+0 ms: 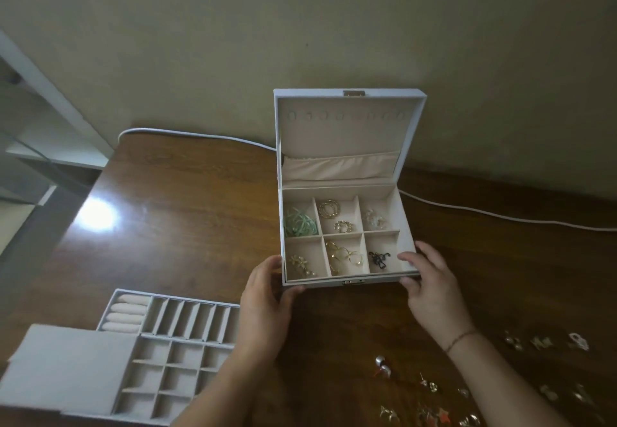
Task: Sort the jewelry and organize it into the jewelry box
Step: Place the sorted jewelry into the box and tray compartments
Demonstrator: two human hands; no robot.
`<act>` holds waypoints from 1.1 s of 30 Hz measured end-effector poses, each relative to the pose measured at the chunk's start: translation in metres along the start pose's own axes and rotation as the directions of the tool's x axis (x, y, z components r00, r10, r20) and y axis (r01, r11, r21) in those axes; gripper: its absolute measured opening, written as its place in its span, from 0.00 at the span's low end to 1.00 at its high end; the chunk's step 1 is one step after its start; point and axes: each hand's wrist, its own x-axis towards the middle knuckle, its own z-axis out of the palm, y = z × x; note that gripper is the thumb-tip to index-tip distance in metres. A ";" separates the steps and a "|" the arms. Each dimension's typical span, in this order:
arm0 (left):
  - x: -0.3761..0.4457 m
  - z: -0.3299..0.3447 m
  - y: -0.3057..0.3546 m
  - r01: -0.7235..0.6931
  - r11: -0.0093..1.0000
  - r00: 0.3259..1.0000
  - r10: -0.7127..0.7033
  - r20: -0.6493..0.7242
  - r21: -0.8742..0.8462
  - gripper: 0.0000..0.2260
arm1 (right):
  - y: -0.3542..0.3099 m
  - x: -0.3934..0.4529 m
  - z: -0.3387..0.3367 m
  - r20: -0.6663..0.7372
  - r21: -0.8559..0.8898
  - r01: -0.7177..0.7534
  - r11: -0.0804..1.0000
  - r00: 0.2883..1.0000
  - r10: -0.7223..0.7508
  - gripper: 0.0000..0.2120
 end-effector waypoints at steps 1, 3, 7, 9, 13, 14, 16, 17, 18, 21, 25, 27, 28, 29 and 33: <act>0.003 -0.003 0.002 0.008 1.000 1.000 -0.009 0.018 0.009 0.24 | -0.002 0.001 -0.001 -0.006 -0.001 -0.005 1.000 1.000 0.005 0.19; 0.010 -0.009 0.007 0.011 1.000 1.000 -0.011 0.009 0.009 0.23 | -0.007 0.000 0.001 -0.015 -0.001 -0.011 1.000 1.000 0.011 0.16; 0.028 -0.020 0.013 -0.016 1.000 0.999 0.015 0.028 0.025 0.22 | -0.025 0.006 0.009 -0.072 0.035 -0.042 0.999 0.996 0.044 0.14; 0.032 -0.029 0.012 -0.058 0.996 0.993 0.050 0.111 0.071 0.22 | -0.029 0.006 0.011 -0.071 0.039 -0.060 0.997 0.995 0.063 0.16; 0.027 -0.067 -0.004 -0.209 0.945 0.971 0.169 0.171 0.251 0.22 | -0.041 -0.024 0.018 -0.276 -0.151 0.101 0.983 0.951 -0.140 0.18; 0.025 -0.081 -0.012 -0.250 0.920 0.965 0.214 0.149 0.301 0.21 | -0.048 -0.037 0.024 -0.275 -0.184 0.214 0.959 0.926 -0.260 0.16; 0.021 -0.113 -0.033 -0.301 0.841 0.954 0.275 0.122 0.449 0.23 | -0.070 -0.071 0.049 -0.087 -0.223 0.448 0.866 0.875 -0.476 0.16; 0.019 -0.130 -0.043 -0.300 0.786 0.953 0.276 0.128 0.541 0.26 | -0.079 -0.087 0.067 0.049 -0.234 0.527 0.817 0.846 -0.531 0.20; 0.015 -0.145 -0.052 -0.281 0.729 0.958 0.247 0.143 0.624 0.30 | -0.088 -0.101 0.084 0.176 -0.236 0.571 0.787 0.821 -0.543 0.26; 0.001 -0.188 -0.078 -0.201 0.611 0.976 0.057 0.211 0.766 0.49 | -0.109 -0.122 0.120 0.423 -0.227 0.625 0.747 0.754 -0.502 0.48; -0.010 -0.221 -0.104 -0.233 0.523 0.904 -0.193 0.380 0.820 0.66 | -0.123 -0.124 0.137 0.534 -0.200 0.610 0.767 0.724 -0.437 0.60; -0.012 -0.225 -0.107 -0.282 0.506 0.869 -0.226 0.440 0.815 0.69 | -0.125 -0.123 0.143 0.547 -0.226 0.614 0.756 0.722 -0.423 0.62; -0.012 -0.225 -0.106 -0.307 0.503 0.856 -0.225 0.465 0.808 0.70 | -0.125 -0.123 0.144 0.549 -0.232 0.615 0.753 0.722 -0.421 0.62; -0.012 -0.225 -0.103 -0.334 0.500 0.841 -0.225 0.492 0.799 0.70 | -0.126 -0.122 0.146 0.547 -0.242 0.615 0.750 0.725 -0.418 0.62; -0.014 -0.222 -0.097 -0.385 0.521 0.821 -0.184 0.541 0.762 0.69 | -0.122 -0.119 0.142 0.552 -0.266 0.618 0.740 0.727 -0.408 0.61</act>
